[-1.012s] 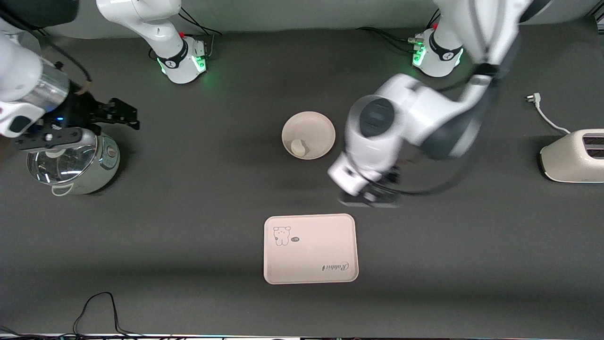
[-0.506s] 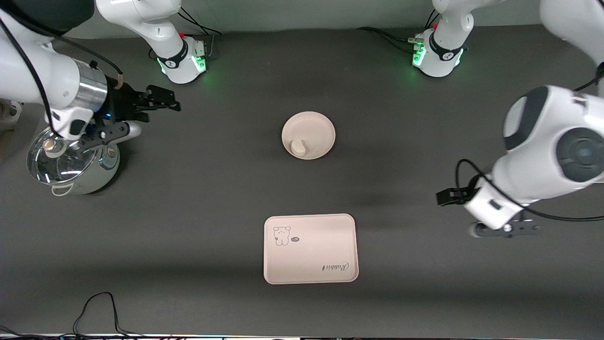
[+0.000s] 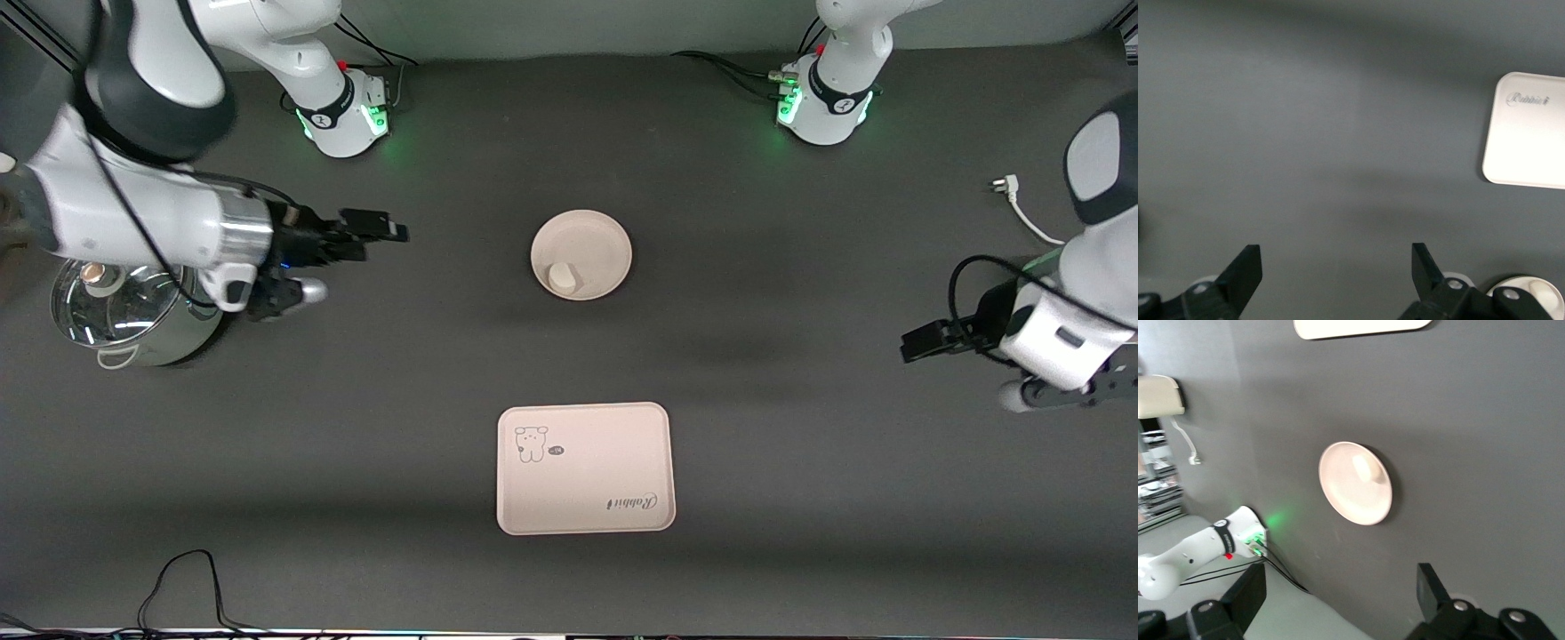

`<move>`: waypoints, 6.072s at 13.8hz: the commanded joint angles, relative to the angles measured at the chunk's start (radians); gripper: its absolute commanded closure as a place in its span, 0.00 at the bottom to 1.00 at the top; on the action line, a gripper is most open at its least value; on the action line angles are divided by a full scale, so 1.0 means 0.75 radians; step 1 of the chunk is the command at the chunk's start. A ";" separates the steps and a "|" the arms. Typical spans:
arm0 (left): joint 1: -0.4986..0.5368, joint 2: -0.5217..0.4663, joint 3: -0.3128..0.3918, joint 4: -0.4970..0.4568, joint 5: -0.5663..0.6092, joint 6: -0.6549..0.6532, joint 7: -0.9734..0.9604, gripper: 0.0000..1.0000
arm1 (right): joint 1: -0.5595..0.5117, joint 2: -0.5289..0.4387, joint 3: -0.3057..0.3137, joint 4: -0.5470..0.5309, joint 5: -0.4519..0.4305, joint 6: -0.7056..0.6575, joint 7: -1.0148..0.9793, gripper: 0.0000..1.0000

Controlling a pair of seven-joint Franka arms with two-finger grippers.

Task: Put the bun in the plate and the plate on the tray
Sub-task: 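Reach the right gripper to the plate rim and grasp it, then carry the plate with the right gripper over the white tray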

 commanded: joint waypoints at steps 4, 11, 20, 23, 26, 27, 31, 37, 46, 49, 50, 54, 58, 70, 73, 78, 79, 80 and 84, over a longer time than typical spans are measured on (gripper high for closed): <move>-0.025 -0.327 0.090 -0.292 -0.021 0.051 0.062 0.00 | 0.089 -0.023 -0.011 -0.476 0.518 0.390 -0.521 0.00; -0.021 -0.335 0.100 -0.278 -0.021 -0.024 0.107 0.00 | 0.655 0.177 -0.011 -0.572 1.027 1.205 -0.731 0.00; -0.025 -0.276 0.098 -0.268 -0.021 -0.012 0.101 0.00 | 0.786 0.307 -0.007 -0.556 1.496 1.335 -0.981 0.06; -0.027 -0.274 0.098 -0.270 -0.021 -0.014 0.101 0.00 | 0.811 0.346 -0.007 -0.542 1.517 1.381 -0.991 0.06; -0.031 -0.255 0.094 -0.266 -0.021 -0.002 0.081 0.00 | 0.813 0.370 -0.007 -0.537 1.604 1.383 -1.069 0.07; -0.027 -0.249 0.094 -0.268 -0.021 0.000 0.081 0.00 | 0.813 0.382 -0.005 -0.527 1.641 1.383 -1.104 0.08; -0.038 -0.237 0.088 -0.256 -0.021 -0.024 0.093 0.00 | 0.843 0.427 -0.001 -0.488 1.778 1.383 -1.188 0.23; -0.076 -0.235 0.084 -0.178 -0.019 -0.033 0.138 0.00 | 0.849 0.438 0.001 -0.472 1.811 1.405 -1.190 0.62; -0.109 -0.245 0.076 -0.176 -0.019 -0.035 0.118 0.00 | 0.888 0.436 -0.007 -0.470 1.821 1.413 -1.192 1.00; -0.127 -0.247 0.072 -0.176 -0.011 -0.035 0.118 0.00 | 0.882 0.415 -0.007 -0.435 1.807 1.505 -1.186 1.00; -0.130 -0.249 0.074 -0.174 -0.011 -0.035 0.118 0.00 | 0.880 0.413 -0.007 -0.429 1.801 1.507 -1.186 1.00; -0.136 -0.249 0.074 -0.176 0.002 -0.037 0.115 0.00 | 0.866 0.413 -0.013 -0.382 1.718 1.510 -1.169 1.00; -0.130 -0.249 0.076 -0.174 0.012 -0.059 0.124 0.00 | 0.766 0.433 -0.009 -0.341 1.519 1.493 -1.110 1.00; -0.136 -0.235 0.076 -0.157 0.018 -0.106 0.124 0.00 | 0.547 0.681 -0.086 0.249 0.282 1.032 -0.026 1.00; -0.136 -0.235 0.076 -0.157 0.049 -0.106 0.126 0.00 | 0.545 0.842 -0.195 0.590 0.092 0.792 0.153 1.00; -0.136 -0.237 0.076 -0.157 0.049 -0.114 0.124 0.00 | 0.443 1.204 -0.209 1.122 0.056 0.646 0.242 1.00; -0.136 -0.237 0.076 -0.157 0.047 -0.114 0.122 0.00 | 0.424 1.255 -0.209 1.186 0.052 0.640 0.238 1.00; -0.138 -0.237 0.076 -0.157 0.049 -0.114 0.122 0.00 | 0.400 1.298 -0.209 1.241 0.028 0.640 0.234 1.00; -0.136 -0.241 0.076 -0.157 0.049 -0.118 0.130 0.00 | 0.371 1.405 -0.203 1.305 -0.030 0.695 0.201 1.00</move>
